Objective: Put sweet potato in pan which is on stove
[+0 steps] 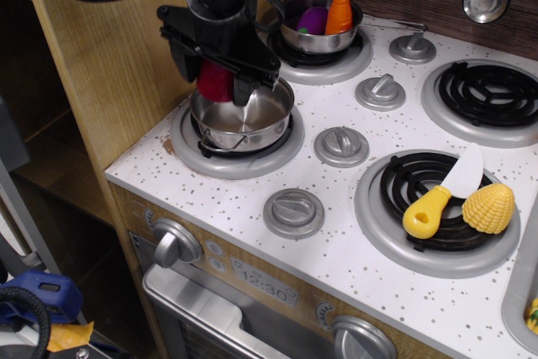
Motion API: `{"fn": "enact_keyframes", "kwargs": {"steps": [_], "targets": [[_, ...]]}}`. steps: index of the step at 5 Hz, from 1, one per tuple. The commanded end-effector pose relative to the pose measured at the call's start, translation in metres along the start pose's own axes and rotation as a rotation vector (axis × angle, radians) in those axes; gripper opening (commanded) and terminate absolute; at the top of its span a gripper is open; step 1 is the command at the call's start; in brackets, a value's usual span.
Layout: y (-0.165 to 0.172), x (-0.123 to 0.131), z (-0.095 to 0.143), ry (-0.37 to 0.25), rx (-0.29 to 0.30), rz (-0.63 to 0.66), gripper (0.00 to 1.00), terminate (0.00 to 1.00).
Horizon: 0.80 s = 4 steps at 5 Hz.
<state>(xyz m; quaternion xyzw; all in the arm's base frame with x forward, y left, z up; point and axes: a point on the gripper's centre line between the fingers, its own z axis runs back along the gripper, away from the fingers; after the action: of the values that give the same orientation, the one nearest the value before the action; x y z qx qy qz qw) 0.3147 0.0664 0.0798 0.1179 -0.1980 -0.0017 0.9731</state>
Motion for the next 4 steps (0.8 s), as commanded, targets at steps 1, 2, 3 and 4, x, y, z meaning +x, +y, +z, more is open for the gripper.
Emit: {"fn": "enact_keyframes", "kwargs": {"steps": [1, 2, 3, 4], "targets": [[0.0084, 0.0148, -0.0260, -0.079, -0.058, -0.007, 0.00, 0.00], [0.0072, 0.0128, -0.0339, -0.075, -0.087, -0.002, 1.00, 0.00], [0.0047, 0.0095, -0.0326, -0.057, -0.101, 0.026, 1.00, 0.00], [0.0047, 0.0095, -0.0326, -0.057, -0.101, 0.026, 1.00, 0.00]]}}
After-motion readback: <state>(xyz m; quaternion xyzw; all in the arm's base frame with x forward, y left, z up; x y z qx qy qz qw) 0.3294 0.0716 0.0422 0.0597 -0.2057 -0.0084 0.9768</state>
